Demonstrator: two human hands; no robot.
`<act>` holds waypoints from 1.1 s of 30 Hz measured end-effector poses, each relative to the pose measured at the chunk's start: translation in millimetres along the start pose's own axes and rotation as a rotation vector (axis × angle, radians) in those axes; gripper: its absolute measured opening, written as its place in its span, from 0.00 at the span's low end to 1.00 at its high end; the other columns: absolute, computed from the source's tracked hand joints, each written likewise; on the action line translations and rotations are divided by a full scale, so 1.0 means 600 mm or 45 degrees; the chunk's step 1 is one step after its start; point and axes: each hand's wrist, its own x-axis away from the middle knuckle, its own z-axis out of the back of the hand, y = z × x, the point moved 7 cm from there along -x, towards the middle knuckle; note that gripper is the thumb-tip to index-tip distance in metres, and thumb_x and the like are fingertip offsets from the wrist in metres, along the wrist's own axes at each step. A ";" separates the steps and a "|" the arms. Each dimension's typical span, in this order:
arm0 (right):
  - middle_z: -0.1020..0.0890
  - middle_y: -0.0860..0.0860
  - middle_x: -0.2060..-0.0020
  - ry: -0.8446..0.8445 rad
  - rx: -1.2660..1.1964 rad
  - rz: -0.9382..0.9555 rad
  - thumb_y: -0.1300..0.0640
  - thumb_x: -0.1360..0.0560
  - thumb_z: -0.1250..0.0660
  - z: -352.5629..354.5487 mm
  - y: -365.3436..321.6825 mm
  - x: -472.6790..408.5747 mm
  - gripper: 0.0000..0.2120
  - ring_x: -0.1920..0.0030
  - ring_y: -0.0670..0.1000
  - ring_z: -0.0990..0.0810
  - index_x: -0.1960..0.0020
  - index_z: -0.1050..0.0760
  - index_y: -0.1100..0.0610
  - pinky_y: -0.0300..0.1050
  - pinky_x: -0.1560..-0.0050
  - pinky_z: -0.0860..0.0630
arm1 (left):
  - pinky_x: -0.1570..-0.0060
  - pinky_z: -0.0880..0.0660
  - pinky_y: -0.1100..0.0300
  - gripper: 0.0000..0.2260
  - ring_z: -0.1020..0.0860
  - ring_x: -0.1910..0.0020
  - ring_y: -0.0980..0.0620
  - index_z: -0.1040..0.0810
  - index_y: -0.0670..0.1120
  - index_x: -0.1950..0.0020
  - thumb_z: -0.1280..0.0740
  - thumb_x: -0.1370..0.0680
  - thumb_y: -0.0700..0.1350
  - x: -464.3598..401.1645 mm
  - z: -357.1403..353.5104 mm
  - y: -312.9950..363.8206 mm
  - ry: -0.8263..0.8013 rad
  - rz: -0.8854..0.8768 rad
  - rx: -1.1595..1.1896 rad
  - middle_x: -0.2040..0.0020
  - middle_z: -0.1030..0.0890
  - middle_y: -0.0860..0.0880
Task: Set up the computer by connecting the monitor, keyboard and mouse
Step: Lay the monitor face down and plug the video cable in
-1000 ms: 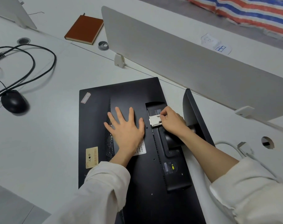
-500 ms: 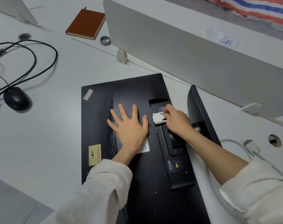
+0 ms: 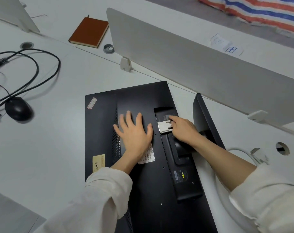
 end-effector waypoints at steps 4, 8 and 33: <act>0.23 0.57 0.52 0.020 -0.328 -0.124 0.66 0.26 0.44 0.013 0.011 0.005 0.29 0.55 0.55 0.24 0.27 0.46 0.54 0.46 0.58 0.29 | 0.51 0.32 0.53 0.10 0.27 0.44 0.44 0.19 0.46 0.47 0.35 0.23 0.48 -0.035 0.008 0.080 -0.172 -0.449 0.173 0.47 0.22 0.47; 0.25 0.59 0.44 0.171 -0.219 -0.124 0.68 0.26 0.44 0.027 0.007 0.023 0.28 0.49 0.57 0.25 0.28 0.44 0.58 0.48 0.55 0.27 | 0.56 0.31 0.59 0.08 0.25 0.47 0.50 0.19 0.50 0.49 0.35 0.24 0.49 -0.072 -0.021 0.132 -0.517 -0.465 0.153 0.49 0.20 0.50; 0.22 0.54 0.45 0.328 0.133 0.092 0.66 0.23 0.42 0.024 0.028 0.070 0.13 0.43 0.55 0.27 0.41 0.26 0.60 0.43 0.45 0.33 | 0.61 0.32 0.59 0.08 0.25 0.57 0.50 0.19 0.49 0.54 0.33 0.25 0.52 -0.101 -0.052 0.176 -0.753 -0.663 -0.256 0.54 0.19 0.50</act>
